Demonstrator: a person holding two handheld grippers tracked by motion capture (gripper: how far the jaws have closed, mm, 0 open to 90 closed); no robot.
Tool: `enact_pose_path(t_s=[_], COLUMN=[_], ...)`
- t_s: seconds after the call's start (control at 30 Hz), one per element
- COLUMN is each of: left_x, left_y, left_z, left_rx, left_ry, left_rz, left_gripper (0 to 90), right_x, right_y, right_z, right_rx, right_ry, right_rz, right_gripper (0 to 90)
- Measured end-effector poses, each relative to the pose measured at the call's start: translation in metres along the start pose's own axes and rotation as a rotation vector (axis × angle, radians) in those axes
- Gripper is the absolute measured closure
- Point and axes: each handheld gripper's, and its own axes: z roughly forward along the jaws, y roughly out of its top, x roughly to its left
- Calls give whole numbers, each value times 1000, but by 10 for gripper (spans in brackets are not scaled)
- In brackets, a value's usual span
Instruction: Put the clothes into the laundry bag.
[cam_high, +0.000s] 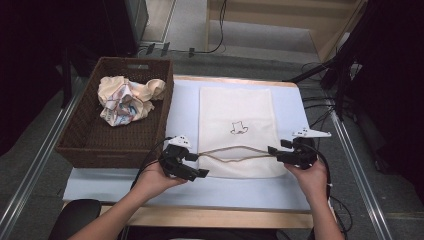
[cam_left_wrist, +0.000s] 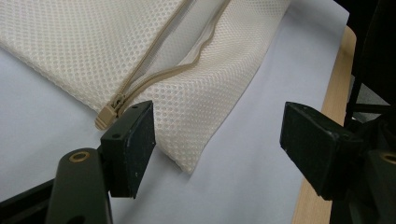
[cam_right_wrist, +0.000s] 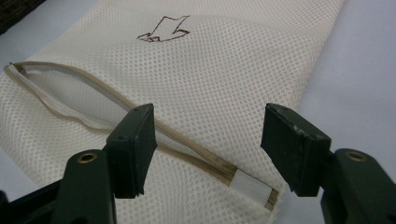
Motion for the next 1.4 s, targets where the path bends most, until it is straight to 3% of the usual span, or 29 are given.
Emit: enact_pose_path(t_s=[0.47, 0.77, 1.2, 1.4], left_x=[3, 3, -9, -15], left_y=[0, 2, 8, 16], left_z=[-2, -4, -26, -36], left_rx=[-10, 18, 38, 50], left_ry=[-18, -19, -5, -4], left_rz=[-28, -31, -6, -25], left_gripper=[269, 289, 293, 293], right_x=[-1, -2, 0, 1], right_y=[0, -1, -1, -1], right_z=[1, 0, 1, 2], right_rx=[5, 7, 17, 17], right_ry=[3, -2, 3, 4], right_rz=[-1, -1, -21, -34], right_gripper=[365, 367, 374, 374])
